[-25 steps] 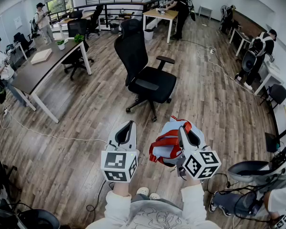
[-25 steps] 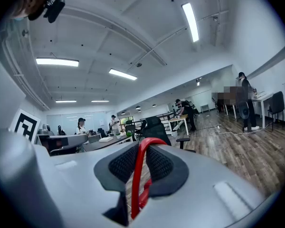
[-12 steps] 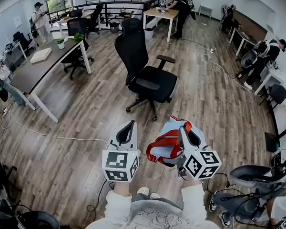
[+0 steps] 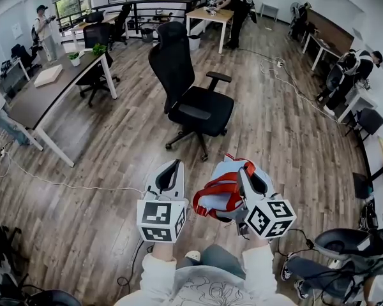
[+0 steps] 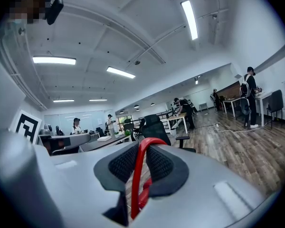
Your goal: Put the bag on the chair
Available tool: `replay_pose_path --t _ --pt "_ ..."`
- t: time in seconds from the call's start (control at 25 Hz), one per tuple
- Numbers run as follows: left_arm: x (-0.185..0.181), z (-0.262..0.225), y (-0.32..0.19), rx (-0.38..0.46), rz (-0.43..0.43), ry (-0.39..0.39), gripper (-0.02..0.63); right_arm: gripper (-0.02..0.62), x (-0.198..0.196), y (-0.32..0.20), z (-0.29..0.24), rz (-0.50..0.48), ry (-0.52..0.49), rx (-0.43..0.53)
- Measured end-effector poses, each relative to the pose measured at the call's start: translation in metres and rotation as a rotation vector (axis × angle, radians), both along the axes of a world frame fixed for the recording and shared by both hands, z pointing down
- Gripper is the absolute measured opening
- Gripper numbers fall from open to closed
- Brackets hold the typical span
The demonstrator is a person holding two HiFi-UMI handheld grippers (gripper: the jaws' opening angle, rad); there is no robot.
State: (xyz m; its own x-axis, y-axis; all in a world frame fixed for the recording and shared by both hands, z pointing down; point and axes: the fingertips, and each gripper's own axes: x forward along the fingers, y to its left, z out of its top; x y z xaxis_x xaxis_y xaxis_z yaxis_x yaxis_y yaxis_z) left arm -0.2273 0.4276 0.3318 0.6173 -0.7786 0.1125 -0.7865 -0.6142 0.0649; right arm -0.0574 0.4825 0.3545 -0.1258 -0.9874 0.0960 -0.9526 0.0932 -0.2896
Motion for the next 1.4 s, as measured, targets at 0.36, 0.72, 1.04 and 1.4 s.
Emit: replay_pose_path --t 0.36,0.72,1.04,1.4 --pt "0.009 0.007 -0.043 -0.002 -0.008 -0.018 0.006 0.058 0.016 -0.037 0.012 0.002 0.005 -0.022" --pt "0.057 0.011 -0.13 0.002 -0.04 -0.043 0.006 0.058 0.073 -0.124 0.017 -0.02 0.011 -0.025" --pt "0.131 0.005 -0.221 0.004 -0.053 -0.048 0.006 0.058 0.14 -0.223 0.008 -0.058 0.027 -0.004" --pt "0.188 0.008 -0.31 0.008 -0.081 -0.049 0.006 0.058 0.198 -0.318 0.008 -0.104 0.056 0.013"
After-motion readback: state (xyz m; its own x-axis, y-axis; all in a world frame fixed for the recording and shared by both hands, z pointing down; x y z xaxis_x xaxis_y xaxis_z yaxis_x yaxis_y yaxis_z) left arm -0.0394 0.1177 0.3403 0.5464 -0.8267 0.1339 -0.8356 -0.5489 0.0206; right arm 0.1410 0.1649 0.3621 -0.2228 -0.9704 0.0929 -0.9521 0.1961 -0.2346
